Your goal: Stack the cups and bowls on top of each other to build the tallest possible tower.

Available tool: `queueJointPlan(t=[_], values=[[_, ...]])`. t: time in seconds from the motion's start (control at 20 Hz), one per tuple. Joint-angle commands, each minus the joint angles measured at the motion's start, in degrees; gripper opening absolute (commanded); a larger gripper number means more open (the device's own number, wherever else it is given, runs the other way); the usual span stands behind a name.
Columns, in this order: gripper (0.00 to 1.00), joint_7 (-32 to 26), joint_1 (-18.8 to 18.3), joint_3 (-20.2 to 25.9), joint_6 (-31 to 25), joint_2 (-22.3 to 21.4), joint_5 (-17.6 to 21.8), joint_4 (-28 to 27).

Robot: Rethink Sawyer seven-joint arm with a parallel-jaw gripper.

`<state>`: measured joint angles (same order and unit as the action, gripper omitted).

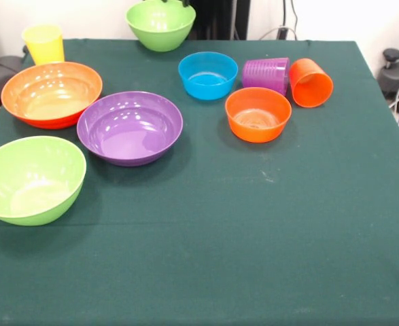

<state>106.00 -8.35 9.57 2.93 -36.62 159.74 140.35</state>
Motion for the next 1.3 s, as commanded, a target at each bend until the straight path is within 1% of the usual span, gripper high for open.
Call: queueJointPlan(t=[0.05,0.15,0.25,0.35,0.5,0.6,0.85,1.1,1.3], values=[[1.00,2.62,1.33,2.59,6.94,5.45,1.74,-13.35],[1.00,4.50,3.49,1.11,10.27,6.56,2.01,-15.36],[1.00,4.27,4.79,0.49,8.99,7.26,0.70,-16.30],[1.00,4.67,5.40,0.48,10.49,7.69,-0.03,-17.39],[1.00,5.71,7.43,-0.03,11.27,8.84,-1.35,-19.42],[1.00,7.10,9.06,-0.27,11.36,8.95,-3.30,-20.80],[1.00,11.90,13.53,-2.10,15.54,10.01,-6.22,-25.50],[1.00,12.78,17.63,-3.14,15.20,13.05,-10.50,-28.49],[1.00,12.87,20.35,-3.63,15.53,14.96,-13.07,-30.50]])
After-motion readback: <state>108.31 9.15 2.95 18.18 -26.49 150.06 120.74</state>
